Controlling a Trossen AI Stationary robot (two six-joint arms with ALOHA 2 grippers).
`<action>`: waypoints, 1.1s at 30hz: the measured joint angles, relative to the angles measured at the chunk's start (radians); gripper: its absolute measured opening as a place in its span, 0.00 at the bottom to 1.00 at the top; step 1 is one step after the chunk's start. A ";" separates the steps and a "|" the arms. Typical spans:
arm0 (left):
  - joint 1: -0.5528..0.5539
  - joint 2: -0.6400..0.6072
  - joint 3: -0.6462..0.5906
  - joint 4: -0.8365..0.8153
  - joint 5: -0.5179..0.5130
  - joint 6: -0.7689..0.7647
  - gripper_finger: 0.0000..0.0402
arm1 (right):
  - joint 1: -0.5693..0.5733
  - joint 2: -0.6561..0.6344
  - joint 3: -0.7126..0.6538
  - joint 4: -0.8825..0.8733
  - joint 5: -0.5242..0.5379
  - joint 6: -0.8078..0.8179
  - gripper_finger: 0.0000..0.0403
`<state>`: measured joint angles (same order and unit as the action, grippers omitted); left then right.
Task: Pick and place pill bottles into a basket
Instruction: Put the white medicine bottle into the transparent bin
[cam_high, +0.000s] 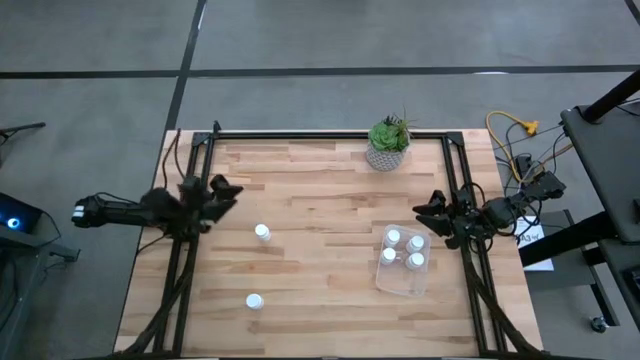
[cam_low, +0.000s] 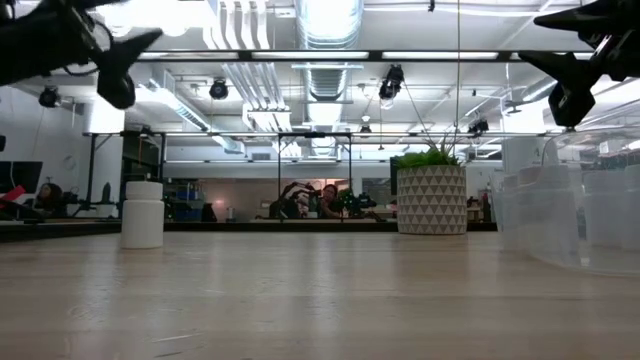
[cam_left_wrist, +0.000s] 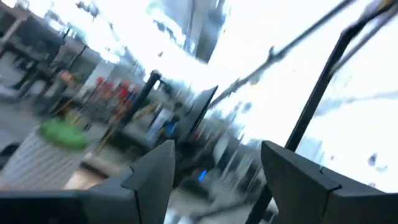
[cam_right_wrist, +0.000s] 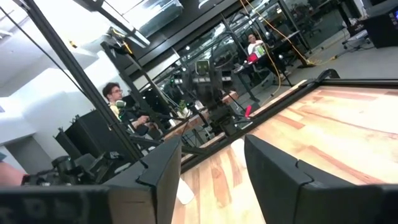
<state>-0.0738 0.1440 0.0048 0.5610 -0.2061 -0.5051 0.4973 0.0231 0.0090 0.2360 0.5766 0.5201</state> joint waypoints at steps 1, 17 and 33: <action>0.000 0.001 0.000 0.046 -0.012 -0.009 0.55 | 0.000 0.000 0.000 0.000 0.000 0.000 0.41; 0.000 0.004 0.005 0.358 -0.235 0.013 0.55 | 0.000 0.000 0.000 0.000 0.000 0.000 0.40; 0.000 0.141 0.220 0.235 -0.158 0.026 0.55 | -0.001 0.000 0.000 0.000 0.000 0.000 0.39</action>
<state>-0.0738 0.2853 0.2250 0.7964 -0.3642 -0.4791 0.4965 0.0231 0.0093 0.2363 0.5770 0.5201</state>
